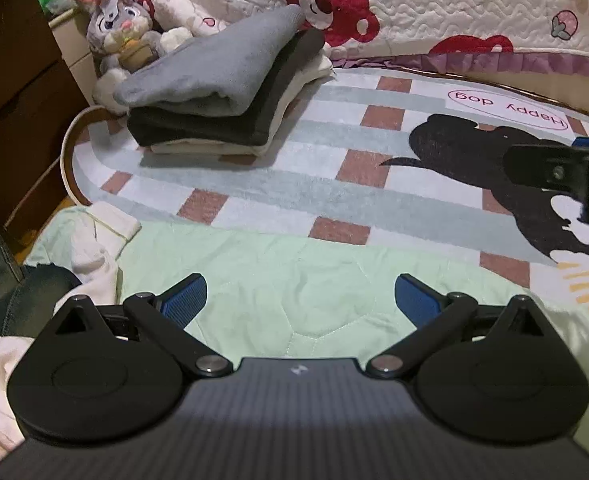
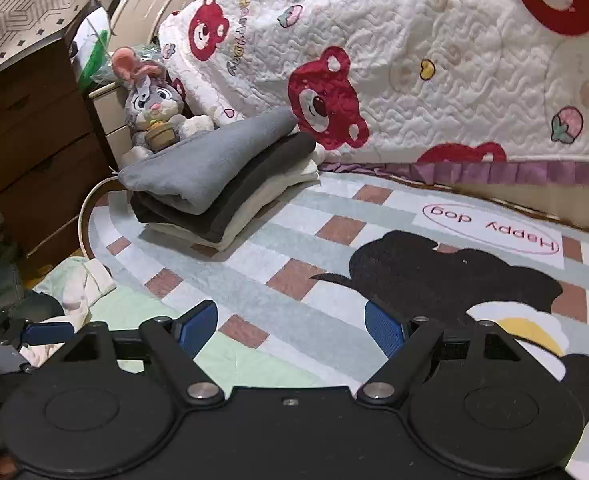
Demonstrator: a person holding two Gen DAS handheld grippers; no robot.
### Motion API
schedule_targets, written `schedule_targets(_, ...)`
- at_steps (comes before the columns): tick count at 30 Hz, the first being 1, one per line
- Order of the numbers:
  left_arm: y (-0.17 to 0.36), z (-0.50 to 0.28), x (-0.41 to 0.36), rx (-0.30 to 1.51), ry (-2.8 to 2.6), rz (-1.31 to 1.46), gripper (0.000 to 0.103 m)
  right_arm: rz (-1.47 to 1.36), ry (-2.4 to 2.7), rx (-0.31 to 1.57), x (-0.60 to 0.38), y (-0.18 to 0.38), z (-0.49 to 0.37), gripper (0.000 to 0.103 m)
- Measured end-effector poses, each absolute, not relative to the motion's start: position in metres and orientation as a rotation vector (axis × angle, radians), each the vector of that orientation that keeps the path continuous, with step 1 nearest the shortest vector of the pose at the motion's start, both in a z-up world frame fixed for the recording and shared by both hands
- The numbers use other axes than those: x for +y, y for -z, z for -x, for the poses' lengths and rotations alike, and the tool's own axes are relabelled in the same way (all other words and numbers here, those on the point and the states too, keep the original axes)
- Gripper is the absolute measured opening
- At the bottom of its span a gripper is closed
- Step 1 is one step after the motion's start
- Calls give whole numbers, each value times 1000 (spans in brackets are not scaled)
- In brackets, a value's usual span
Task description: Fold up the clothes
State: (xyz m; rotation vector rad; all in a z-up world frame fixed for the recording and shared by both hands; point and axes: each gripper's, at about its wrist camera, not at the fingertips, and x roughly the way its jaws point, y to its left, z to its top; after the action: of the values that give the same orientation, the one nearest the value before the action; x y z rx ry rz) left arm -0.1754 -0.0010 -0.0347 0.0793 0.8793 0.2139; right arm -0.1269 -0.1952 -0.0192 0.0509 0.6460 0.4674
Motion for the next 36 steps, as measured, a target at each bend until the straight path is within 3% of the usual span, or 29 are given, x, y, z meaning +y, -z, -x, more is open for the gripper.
schedule_targets(36, 34, 169, -13, 887, -251, -77, 103, 37, -524, 644, -171, 20, 141, 85)
